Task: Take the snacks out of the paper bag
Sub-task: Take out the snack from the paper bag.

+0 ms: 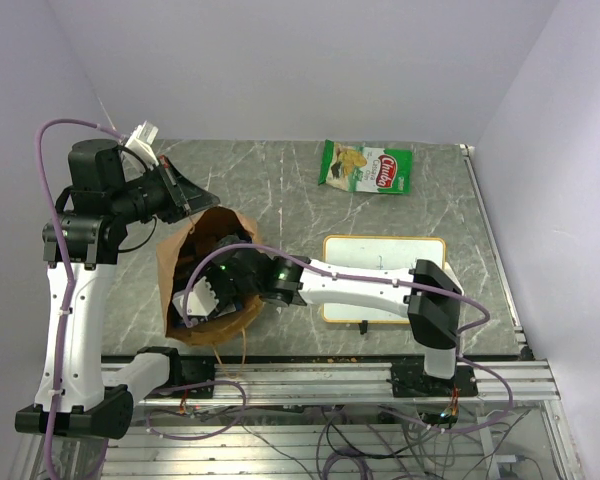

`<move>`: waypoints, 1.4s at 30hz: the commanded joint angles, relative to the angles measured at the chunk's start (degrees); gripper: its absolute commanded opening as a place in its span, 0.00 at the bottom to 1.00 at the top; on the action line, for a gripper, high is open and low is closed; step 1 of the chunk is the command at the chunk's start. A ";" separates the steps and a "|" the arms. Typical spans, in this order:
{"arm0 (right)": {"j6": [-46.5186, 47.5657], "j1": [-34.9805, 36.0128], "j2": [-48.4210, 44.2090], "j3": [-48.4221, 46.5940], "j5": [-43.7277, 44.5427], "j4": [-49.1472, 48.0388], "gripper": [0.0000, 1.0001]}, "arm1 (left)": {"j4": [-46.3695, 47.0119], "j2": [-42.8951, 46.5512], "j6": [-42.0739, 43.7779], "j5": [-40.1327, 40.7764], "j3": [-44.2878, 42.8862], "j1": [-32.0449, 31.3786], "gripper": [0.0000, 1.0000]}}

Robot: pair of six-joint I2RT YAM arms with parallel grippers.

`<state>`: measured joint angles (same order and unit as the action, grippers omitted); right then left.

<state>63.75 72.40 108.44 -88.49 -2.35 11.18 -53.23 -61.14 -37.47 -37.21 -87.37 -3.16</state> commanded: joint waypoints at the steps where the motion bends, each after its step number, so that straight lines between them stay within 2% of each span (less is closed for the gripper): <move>1: 1.38 -0.89 1.44 1.07 0.07 -2.83 0.58 | 0.91 0.10 0.75 -0.36 -2.31 -0.04 0.07; 8: 2.34 -1.26 3.96 0.36 0.99 -4.83 0.53 | -0.86 -1.16 2.05 0.12 -4.64 -0.03 0.07; 15: 2.58 -1.32 5.21 1.17 2.25 -7.20 0.39 | -1.78 -1.93 2.62 0.94 -5.64 -0.06 0.07; 21: 2.01 -1.26 5.04 0.32 3.78 -8.28 0.13 | -2.58 -2.48 2.93 1.73 -5.96 -0.01 0.07; 25: 1.24 -1.29 2.69 0.96 3.27 -8.53 0.00 | -2.83 -2.49 2.74 2.76 -5.82 -0.01 0.07; 38: -3.59 -0.88 -11.88 4.14 -4.65 0.47 0.00 | -2.44 -3.86 0.83 6.02 -5.43 -0.01 0.07; 42: -6.70 -0.87 -16.27 3.83 -5.95 5.03 0.00 | -3.80 -6.09 1.52 8.36 -8.31 -0.01 0.07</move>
<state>61.14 71.33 96.73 -84.38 -5.21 10.90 -57.28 -65.45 -36.03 -31.88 -92.18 -3.16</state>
